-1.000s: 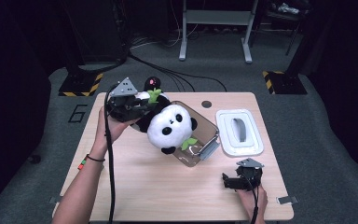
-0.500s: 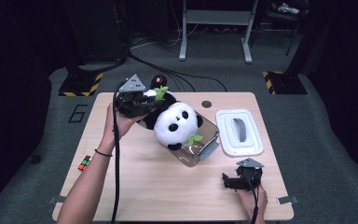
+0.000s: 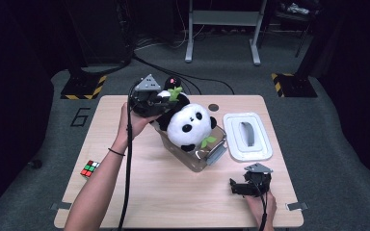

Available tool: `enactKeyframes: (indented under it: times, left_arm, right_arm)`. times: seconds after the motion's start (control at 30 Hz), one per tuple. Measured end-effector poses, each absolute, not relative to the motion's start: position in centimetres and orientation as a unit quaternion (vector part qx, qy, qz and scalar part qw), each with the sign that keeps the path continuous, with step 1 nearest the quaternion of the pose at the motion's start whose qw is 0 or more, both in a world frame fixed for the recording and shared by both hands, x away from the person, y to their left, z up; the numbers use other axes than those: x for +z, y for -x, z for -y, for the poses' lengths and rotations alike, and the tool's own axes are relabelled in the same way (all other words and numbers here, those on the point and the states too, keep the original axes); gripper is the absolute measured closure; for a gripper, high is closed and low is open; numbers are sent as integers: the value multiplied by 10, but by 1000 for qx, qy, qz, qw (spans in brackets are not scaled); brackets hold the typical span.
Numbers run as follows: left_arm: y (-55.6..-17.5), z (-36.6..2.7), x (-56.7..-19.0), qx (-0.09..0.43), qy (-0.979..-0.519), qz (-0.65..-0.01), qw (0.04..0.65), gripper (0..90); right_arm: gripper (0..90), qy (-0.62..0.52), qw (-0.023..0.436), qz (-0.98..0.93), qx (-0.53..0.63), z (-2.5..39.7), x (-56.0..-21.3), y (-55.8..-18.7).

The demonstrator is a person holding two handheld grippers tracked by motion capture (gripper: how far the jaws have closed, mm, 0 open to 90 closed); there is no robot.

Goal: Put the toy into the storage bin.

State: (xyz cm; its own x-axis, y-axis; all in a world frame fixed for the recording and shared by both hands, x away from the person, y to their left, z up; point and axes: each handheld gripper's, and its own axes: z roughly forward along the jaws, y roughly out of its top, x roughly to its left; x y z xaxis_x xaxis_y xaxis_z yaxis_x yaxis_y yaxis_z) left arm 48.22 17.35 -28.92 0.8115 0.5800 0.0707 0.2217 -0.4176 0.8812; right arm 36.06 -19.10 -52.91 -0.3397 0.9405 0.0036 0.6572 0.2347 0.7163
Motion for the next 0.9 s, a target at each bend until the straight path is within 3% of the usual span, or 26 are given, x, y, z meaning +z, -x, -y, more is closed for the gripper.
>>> enactKeyframes:
  times: [0.9]
  left_arm:
    - [-507,-133,-327,139,-833,-261,468,773]
  right_arm:
    - [0,-530,223,-753,319,191,-529,-361]
